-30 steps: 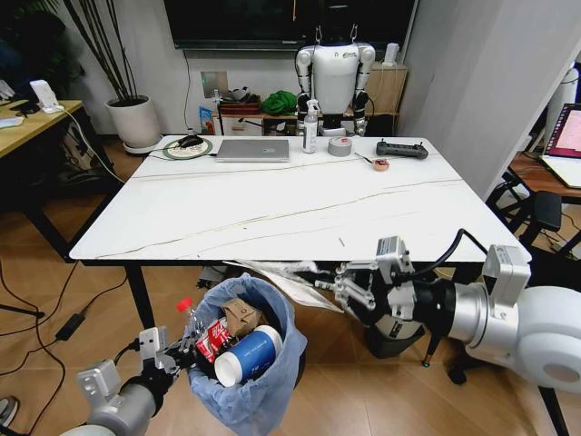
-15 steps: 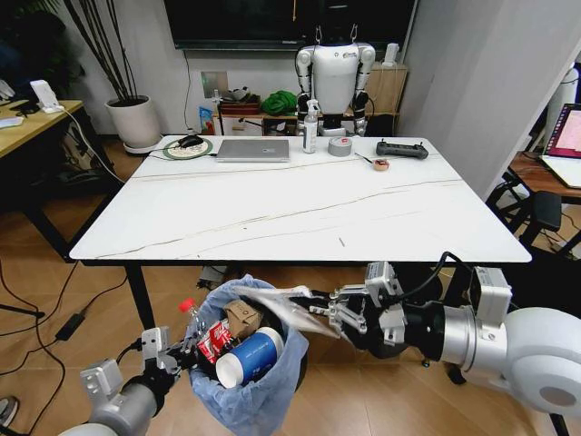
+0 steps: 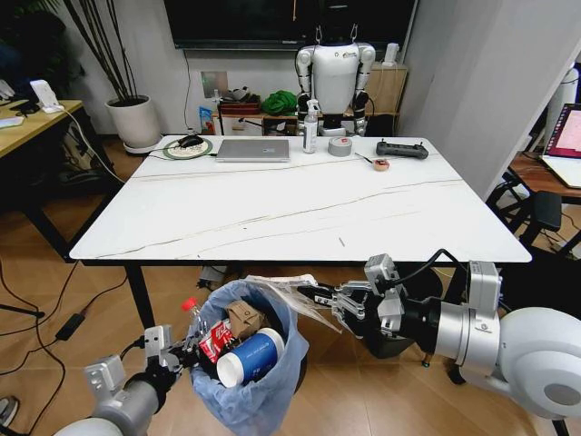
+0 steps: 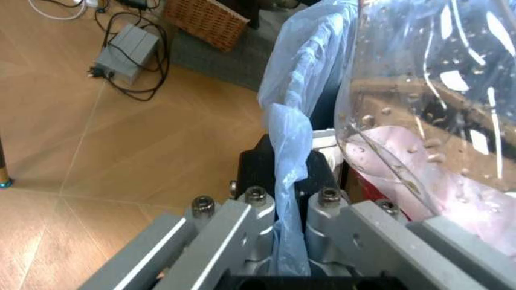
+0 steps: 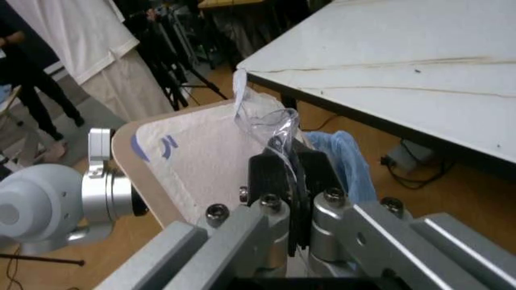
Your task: Pick up the trash bin and place the trash from the table into it.
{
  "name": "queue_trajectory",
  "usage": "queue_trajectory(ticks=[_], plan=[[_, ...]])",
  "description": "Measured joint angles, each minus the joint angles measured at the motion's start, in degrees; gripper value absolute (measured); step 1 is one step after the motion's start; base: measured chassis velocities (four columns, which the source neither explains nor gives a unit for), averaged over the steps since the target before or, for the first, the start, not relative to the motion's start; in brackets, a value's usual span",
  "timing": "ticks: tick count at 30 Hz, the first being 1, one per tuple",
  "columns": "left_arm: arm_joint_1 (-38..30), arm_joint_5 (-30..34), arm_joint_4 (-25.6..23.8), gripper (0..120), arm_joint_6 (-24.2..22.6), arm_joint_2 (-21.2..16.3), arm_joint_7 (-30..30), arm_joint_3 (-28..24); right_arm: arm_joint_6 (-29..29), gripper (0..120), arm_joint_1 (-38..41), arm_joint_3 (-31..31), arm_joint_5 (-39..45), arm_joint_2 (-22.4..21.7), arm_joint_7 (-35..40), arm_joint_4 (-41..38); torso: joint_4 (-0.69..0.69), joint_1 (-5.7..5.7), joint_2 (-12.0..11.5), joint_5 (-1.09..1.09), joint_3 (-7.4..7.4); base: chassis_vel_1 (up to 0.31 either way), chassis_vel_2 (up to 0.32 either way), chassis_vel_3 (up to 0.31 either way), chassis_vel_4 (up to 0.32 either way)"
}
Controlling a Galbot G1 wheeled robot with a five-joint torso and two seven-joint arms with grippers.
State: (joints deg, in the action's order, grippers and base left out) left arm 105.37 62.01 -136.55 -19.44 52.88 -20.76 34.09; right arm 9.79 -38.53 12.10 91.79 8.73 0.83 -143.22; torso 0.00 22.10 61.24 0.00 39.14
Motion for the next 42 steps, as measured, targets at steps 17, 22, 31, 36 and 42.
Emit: queue_trajectory(ticks=[17,22,31,36,42], plan=[[-0.34,-0.22,-0.08,0,-0.08,-0.31,0.38,-0.42,-0.06,0,0.69,-0.62,6.56,0.83,5.77,-0.10,0.00,0.00,0.00,0.00,0.00,0.000,0.000,0.000,0.000],[-0.39,-0.73,0.19,0,-0.08,0.06,0.79,-0.80,-0.31,0,1.11,-1.31,3.07,0.41,3.64,-0.08,0.00,0.00,0.00,0.00,0.00,0.000,0.000,0.000,0.000],[-0.64,-0.25,0.38,0,-0.01,-0.21,1.31,-1.01,0.18,0,1.23,-0.78,-5.06,1.85,-2.41,-0.04,0.00,0.00,0.00,0.00,0.00,0.000,0.000,0.000,0.000],[-0.56,0.61,0.38,0,0.06,-0.53,1.46,-0.91,0.52,0,1.45,-0.38,-8.84,3.27,-5.58,-0.02,0.00,0.00,0.00,0.00,0.00,0.000,0.000,0.000,0.000],[-1.08,1.32,0.56,0,0.08,-0.53,1.36,-1.03,0.47,0,1.91,0.46,-11.52,4.53,-7.88,0.00,-0.01,0.00,0.00,-0.01,0.00,0.000,0.000,0.000,0.000]])
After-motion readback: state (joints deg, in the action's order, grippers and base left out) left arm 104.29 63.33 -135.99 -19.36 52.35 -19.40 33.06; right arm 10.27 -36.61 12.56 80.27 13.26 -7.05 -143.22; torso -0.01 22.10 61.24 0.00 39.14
